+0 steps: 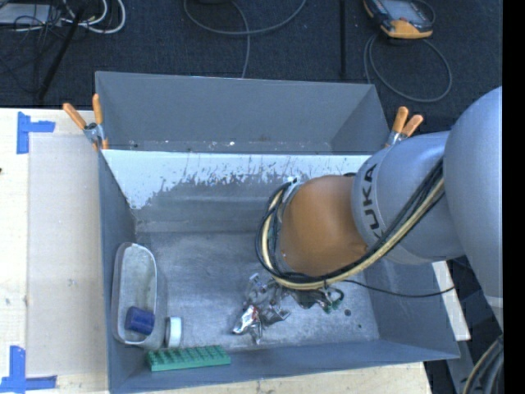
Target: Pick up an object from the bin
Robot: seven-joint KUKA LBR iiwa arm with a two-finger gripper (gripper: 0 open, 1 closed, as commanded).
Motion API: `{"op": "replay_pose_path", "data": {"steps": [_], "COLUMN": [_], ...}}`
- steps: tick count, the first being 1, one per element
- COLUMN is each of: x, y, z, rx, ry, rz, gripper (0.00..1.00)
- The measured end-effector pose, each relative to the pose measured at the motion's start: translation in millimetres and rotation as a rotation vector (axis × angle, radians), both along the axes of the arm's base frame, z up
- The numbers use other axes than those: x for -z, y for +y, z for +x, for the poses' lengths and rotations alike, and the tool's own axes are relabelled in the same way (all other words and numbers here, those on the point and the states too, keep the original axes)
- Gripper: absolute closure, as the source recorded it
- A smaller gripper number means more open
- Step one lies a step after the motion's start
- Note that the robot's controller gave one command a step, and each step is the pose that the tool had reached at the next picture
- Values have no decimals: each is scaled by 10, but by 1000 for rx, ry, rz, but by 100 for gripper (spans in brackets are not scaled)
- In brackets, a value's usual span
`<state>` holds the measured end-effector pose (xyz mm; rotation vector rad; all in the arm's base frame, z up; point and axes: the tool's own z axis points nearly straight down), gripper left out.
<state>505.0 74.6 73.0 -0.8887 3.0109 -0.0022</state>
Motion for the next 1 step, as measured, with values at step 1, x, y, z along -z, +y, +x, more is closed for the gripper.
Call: {"op": "replay_pose_path", "data": {"steps": [1], "x": [-2085], "y": [150], "z": [32], "rx": [-190], "ry": [-7], "rz": [2], "gripper": [100]}}
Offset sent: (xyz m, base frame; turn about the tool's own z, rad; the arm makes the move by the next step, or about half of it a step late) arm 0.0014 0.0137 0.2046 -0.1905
